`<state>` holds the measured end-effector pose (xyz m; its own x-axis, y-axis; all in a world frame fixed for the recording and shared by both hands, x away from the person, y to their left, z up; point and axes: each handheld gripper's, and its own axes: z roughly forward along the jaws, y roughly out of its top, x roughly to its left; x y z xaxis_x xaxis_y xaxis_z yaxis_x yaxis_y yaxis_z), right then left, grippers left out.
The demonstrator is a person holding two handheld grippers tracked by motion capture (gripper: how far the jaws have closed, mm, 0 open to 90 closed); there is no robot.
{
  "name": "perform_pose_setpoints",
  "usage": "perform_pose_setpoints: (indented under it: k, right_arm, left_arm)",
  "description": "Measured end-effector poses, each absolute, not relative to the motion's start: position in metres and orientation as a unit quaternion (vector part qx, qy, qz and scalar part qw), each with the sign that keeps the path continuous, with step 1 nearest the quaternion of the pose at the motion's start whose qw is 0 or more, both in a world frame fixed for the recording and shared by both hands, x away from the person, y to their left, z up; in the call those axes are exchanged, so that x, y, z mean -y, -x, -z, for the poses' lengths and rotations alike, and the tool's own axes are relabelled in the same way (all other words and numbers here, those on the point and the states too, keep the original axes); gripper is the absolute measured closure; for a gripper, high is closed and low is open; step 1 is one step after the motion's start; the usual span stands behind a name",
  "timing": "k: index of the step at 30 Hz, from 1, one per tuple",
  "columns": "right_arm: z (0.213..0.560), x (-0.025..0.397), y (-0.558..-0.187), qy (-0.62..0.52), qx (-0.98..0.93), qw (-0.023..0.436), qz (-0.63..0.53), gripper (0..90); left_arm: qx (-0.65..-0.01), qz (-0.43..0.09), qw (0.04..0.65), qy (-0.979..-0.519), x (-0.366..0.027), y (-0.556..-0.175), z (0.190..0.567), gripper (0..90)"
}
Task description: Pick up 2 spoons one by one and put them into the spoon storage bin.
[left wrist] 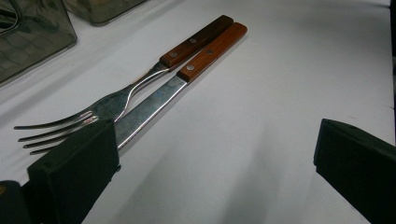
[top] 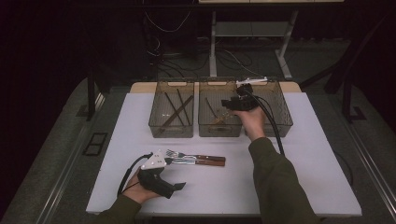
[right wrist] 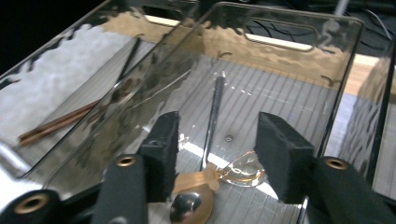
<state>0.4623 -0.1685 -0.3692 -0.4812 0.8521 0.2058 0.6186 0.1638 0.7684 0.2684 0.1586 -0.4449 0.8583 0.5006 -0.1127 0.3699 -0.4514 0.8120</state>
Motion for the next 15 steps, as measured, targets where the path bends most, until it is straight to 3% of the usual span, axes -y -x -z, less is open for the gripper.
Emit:
perform_pose_setpoints:
  k: [15]
  right_arm:
    - [0.354, 0.21, -0.424, -0.419, -0.77, 0.157, -0.455, 31.1]
  left_arm:
    - [-0.259, -0.071, 0.45, -0.852, -0.159, -0.269, 0.446, 0.0]
